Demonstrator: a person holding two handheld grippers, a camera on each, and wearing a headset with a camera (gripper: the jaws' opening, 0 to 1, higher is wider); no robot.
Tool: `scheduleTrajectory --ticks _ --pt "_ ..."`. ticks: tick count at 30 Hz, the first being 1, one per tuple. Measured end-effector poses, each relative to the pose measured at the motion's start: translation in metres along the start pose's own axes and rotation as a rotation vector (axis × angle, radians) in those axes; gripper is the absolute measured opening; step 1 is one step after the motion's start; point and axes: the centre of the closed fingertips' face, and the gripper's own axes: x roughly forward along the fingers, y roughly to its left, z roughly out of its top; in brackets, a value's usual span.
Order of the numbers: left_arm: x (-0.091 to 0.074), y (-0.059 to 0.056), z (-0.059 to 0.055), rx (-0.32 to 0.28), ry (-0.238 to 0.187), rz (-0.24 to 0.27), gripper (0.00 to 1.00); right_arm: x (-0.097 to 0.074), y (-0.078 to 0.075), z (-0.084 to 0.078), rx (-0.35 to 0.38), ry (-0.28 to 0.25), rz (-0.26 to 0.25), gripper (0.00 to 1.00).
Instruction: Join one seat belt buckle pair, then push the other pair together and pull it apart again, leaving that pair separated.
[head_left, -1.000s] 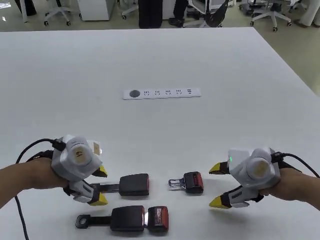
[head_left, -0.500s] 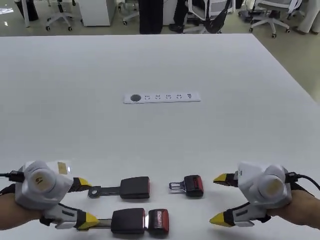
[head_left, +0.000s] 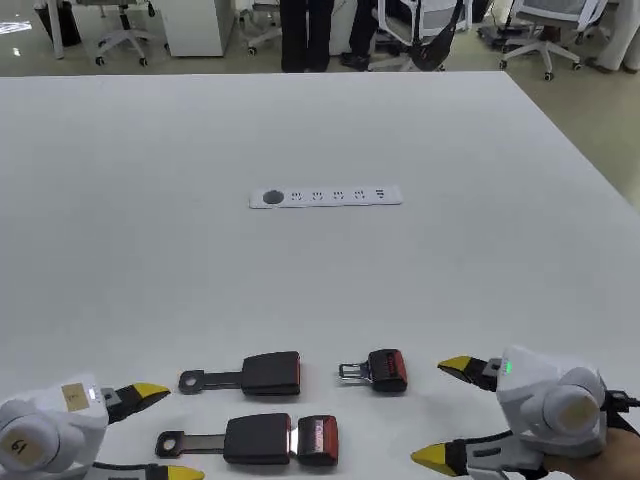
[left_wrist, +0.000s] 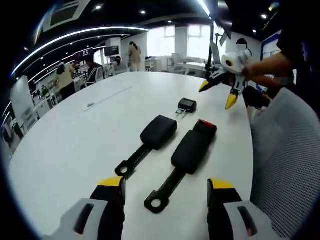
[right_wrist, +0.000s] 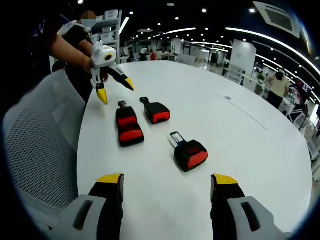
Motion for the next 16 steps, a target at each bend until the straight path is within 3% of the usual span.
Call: scheduleTrajectory --ticks 7,11,16 --pt "0.001 -0.002 -0.002 -0.044 -0.039 0.047 0.77 0.0 0.01 0.006 0.059 -0.071 -0.043 0.79" --pt "-0.003 -0.01 0.007 -0.097 -0.095 0.049 0.82 0.001 0.018 0.009 0.073 -0.098 -0.056 0.86" --pt "-0.005 -0.007 0.0 -0.11 -0.123 0.05 0.89 0.0 0.016 0.009 0.093 -0.131 -0.084 0.93"
